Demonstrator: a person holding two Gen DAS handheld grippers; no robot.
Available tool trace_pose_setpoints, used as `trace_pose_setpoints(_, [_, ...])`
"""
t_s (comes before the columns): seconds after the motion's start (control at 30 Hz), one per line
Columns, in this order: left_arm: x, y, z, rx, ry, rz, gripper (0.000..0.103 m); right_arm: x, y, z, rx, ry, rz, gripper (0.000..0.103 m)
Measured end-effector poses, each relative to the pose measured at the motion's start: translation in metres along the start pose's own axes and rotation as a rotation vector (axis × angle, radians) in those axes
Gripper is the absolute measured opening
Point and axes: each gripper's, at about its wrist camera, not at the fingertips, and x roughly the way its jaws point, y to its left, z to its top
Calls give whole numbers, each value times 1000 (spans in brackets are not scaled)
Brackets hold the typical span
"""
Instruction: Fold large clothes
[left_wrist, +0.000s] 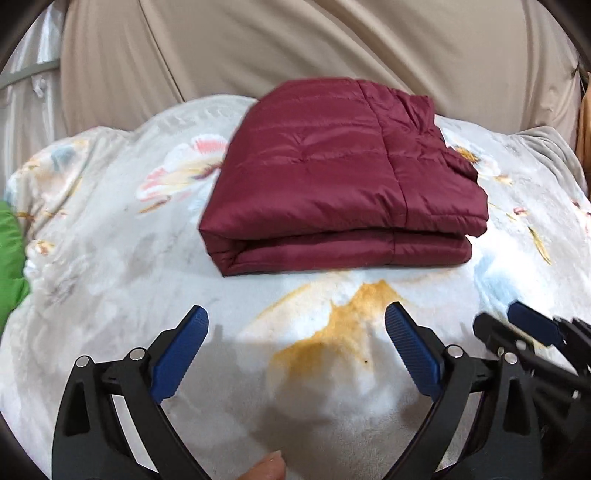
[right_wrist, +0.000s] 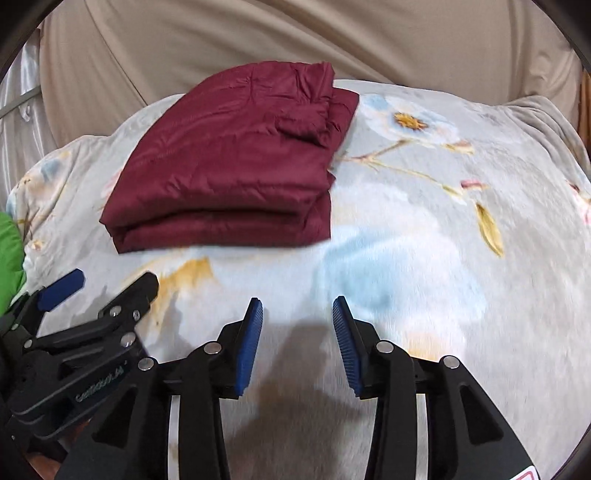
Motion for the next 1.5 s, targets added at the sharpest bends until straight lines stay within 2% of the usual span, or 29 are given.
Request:
trace_pose_setpoints(0.13, [-6, -2, -3, -11, -27, 42, 94, -2, 3, -1, -20, -30, -28, 43])
trace_pose_setpoints(0.4, [1, 1, -4, -29, 5, 35, 94, 1, 6, -3, -39, -27, -61, 43])
trace_pose_setpoints(1.1, [7, 1, -6, -33, 32, 33, 95, 6, 4, -3, -39, -12, -58, 43])
trace_pose_setpoints(1.5, [6, 0, -8, -18, 32, 63, 94, 7, 2, -3, -43, -8, -59, 43])
